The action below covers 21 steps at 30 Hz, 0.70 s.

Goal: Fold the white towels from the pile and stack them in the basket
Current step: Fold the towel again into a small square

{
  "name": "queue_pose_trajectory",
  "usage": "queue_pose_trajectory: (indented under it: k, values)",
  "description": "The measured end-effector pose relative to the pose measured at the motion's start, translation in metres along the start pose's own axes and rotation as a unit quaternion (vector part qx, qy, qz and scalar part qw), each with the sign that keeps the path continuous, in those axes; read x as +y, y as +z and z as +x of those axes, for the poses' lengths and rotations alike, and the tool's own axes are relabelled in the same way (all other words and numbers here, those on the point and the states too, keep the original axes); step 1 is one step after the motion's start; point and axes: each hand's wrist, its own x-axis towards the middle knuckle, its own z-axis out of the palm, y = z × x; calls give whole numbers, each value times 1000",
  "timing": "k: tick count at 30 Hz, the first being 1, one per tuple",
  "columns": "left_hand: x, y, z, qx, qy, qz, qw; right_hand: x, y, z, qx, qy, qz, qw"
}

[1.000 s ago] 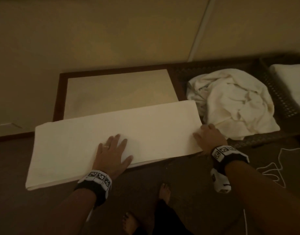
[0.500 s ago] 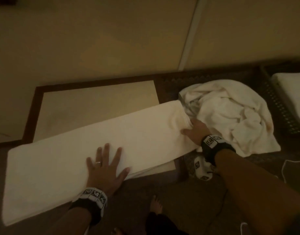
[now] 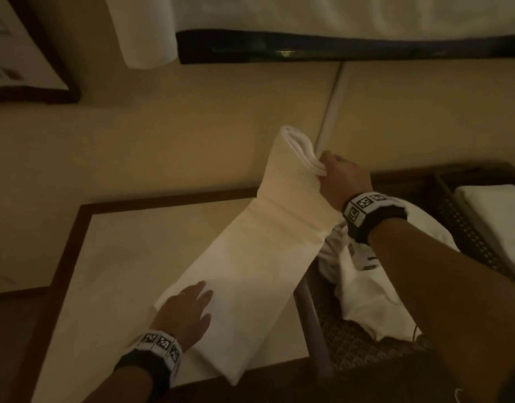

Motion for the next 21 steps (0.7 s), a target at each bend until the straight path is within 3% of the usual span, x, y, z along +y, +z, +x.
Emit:
queue_pose_trajectory:
  k: [2,4,7,12,14,18,21]
  values:
    - [-4,-7,-6,51,16,-40,998,-28,3,-20,-29,-13,6,999]
    - [-10,-17,-8,62,-6,-119,991,-57,11,-46,-77,-32,13,996]
    - [-29,-36,-12,139,-18,-189,972,-104,23,-88,-130,-85,0,988]
    - [-77,-54,-25,273,34,-124,953,-178,56,-160,-189,-144,34,971]
    - [-85,-50,-36,303,99,-58,946,-200,85,-196,-237,-177,32,955]
    - [-87,-28,-43,248,263,76,929,-210,131,-243,-255,-144,11,956]
    - [-71,-25,-29,172,288,146,931,-190,130,-243,-209,-128,-45,969]
